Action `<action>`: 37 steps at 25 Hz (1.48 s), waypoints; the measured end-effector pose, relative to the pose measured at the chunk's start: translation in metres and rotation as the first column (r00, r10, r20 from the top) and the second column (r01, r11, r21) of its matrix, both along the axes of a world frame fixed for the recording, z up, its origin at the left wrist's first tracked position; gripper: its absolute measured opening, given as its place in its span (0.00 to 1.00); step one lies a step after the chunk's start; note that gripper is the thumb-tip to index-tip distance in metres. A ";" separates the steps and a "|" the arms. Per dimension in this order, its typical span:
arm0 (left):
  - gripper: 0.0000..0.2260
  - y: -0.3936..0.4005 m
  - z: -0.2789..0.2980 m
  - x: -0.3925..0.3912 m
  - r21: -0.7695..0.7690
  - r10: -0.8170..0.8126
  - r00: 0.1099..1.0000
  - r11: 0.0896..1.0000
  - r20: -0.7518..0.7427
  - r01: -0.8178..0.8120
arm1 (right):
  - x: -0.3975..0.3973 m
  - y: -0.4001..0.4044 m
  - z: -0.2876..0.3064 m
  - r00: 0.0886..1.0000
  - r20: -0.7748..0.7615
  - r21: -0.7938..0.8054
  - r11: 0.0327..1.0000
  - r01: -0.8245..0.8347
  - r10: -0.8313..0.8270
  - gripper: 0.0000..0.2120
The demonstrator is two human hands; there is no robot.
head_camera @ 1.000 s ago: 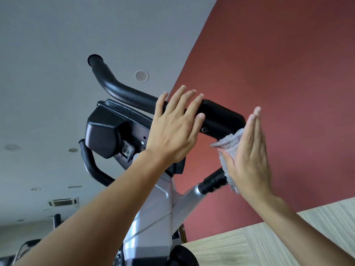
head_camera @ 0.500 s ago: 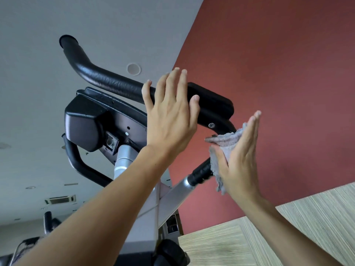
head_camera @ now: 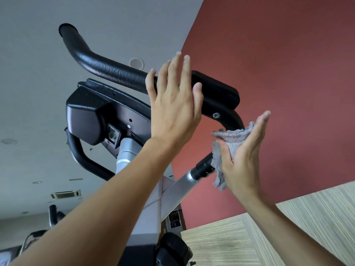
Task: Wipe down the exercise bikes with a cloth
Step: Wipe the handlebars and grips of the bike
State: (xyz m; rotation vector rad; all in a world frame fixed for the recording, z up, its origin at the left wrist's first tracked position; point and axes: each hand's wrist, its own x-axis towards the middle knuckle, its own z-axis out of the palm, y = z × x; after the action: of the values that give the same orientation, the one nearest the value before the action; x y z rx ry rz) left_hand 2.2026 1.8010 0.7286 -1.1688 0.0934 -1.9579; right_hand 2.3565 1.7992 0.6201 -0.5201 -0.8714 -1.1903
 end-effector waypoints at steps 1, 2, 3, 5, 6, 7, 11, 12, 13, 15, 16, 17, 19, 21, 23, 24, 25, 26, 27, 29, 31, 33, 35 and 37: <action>0.24 -0.001 0.000 0.000 -0.002 -0.007 1.000 1.000 -0.001 0.007 | -0.001 -0.007 0.003 0.998 -0.009 -0.004 0.998 0.066 -0.066 0.45; 0.24 -0.001 0.000 0.000 -0.005 -0.013 1.000 1.000 -0.001 0.013 | -0.003 -0.016 0.007 0.987 -0.009 0.003 0.987 0.161 -0.161 0.45; 0.24 -0.001 0.000 0.001 -0.009 -0.019 1.000 1.000 0.001 0.019 | -0.006 -0.023 0.011 0.967 -0.008 0.019 0.967 0.253 -0.253 0.45; 0.24 0.000 0.000 0.002 -0.017 -0.027 1.000 0.999 0.009 0.028 | -0.007 -0.023 0.016 0.959 0.004 0.069 0.957 0.281 -0.282 0.46; 0.24 0.000 0.000 0.003 -0.019 -0.030 0.999 0.999 0.014 0.030 | -0.008 -0.017 0.016 0.979 0.006 0.094 0.975 0.203 -0.205 0.46; 0.24 0.000 -0.001 0.003 -0.020 -0.031 0.999 0.999 0.013 0.031 | -0.008 -0.008 0.012 0.996 -0.002 0.106 0.990 0.093 -0.094 0.45; 0.24 -0.002 0.000 0.001 -0.029 -0.030 1.000 0.999 0.006 0.030 | -0.002 0.004 0.000 0.999 -0.031 0.024 1.000 -0.017 0.018 0.44; 0.24 -0.002 0.000 0.001 -0.032 -0.030 1.000 0.999 0.003 0.030 | -0.003 -0.006 0.003 0.996 -0.032 -0.007 0.997 0.083 -0.083 0.43; 0.24 -0.002 -0.002 0.002 -0.033 -0.028 1.000 0.999 0.004 0.028 | -0.005 -0.018 0.008 0.972 -0.031 -0.020 0.972 0.233 -0.234 0.43; 0.24 -0.001 -0.002 0.004 -0.028 -0.026 1.000 0.999 0.013 0.027 | -0.013 -0.040 0.020 0.832 -0.024 0.005 0.832 0.554 -0.554 0.42; 0.24 -0.002 -0.002 0.005 -0.032 -0.033 0.999 0.999 0.018 0.034 | -0.014 -0.044 0.024 0.767 -0.020 0.022 0.767 0.642 -0.641 0.42; 0.24 -0.002 -0.001 0.005 -0.040 -0.041 0.999 0.998 0.020 0.042 | -0.014 -0.043 0.024 0.755 -0.014 0.036 0.754 0.656 -0.656 0.43; 0.24 -0.004 -0.003 0.003 -0.062 -0.030 0.999 0.998 0.014 0.031 | -0.009 -0.035 0.014 0.860 0.007 0.016 0.860 0.509 -0.509 0.43; 0.25 -0.006 -0.006 -0.001 -0.091 0.004 1.000 0.996 -0.022 -0.006 | -0.001 -0.027 -0.001 0.945 0.032 -0.081 0.941 0.328 -0.327 0.45; 0.25 -0.007 -0.008 -0.011 -0.114 0.040 0.995 0.992 -0.090 -0.050 | 0.001 -0.029 -0.002 0.931 0.029 -0.129 0.922 0.364 -0.364 0.47; 0.25 -0.008 -0.008 -0.018 -0.106 0.060 0.987 0.992 -0.146 -0.076 | -0.001 -0.036 0.001 0.890 0.017 -0.125 0.883 0.453 -0.455 0.47; 0.25 -0.009 -0.008 -0.027 -0.085 0.083 0.974 0.991 -0.213 -0.103 | -0.008 -0.045 0.007 0.823 0.009 -0.114 0.817 0.565 -0.568 0.47; 0.25 -0.008 -0.007 -0.037 -0.058 0.114 0.954 0.989 -0.276 -0.135 | -0.017 -0.055 0.014 0.730 0.015 -0.097 0.726 0.681 -0.683 0.46; 0.25 -0.005 -0.004 -0.050 -0.033 0.150 0.936 0.985 -0.320 -0.169 | -0.028 -0.066 0.021 0.615 0.037 -0.078 0.611 0.788 -0.788 0.44; 0.24 0.005 0.008 -0.081 -0.011 0.217 0.922 0.973 -0.321 -0.233 | -0.047 -0.081 0.040 0.359 0.134 -0.038 0.357 0.933 -0.924 0.37; 0.24 0.013 0.021 -0.113 -0.042 0.281 0.918 0.952 -0.279 -0.304 | -0.064 -0.089 0.058 0.194 0.214 0.026 0.204 0.979 -0.958 0.34; 0.24 0.016 0.030 -0.139 -0.109 0.311 0.906 0.929 -0.286 -0.354 | -0.075 -0.089 0.069 0.185 0.222 0.038 0.199 0.979 -0.957 0.36; 0.26 0.015 0.037 -0.154 -0.156 0.326 0.883 0.906 -0.337 -0.394 | -0.082 -0.089 0.069 0.276 0.229 -0.041 0.274 0.961 -0.933 0.40; 0.28 0.013 0.043 -0.159 -0.153 0.370 0.835 0.874 -0.407 -0.461 | -0.084 -0.090 0.066 0.362 0.238 -0.113 0.345 0.932 -0.901 0.44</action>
State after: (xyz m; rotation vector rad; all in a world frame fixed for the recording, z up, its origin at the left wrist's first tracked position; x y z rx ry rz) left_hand 2.0440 1.8142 0.7719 -1.5626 -0.2053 -1.3722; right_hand 2.2722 1.7097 0.6861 -1.2611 -0.8230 -2.2240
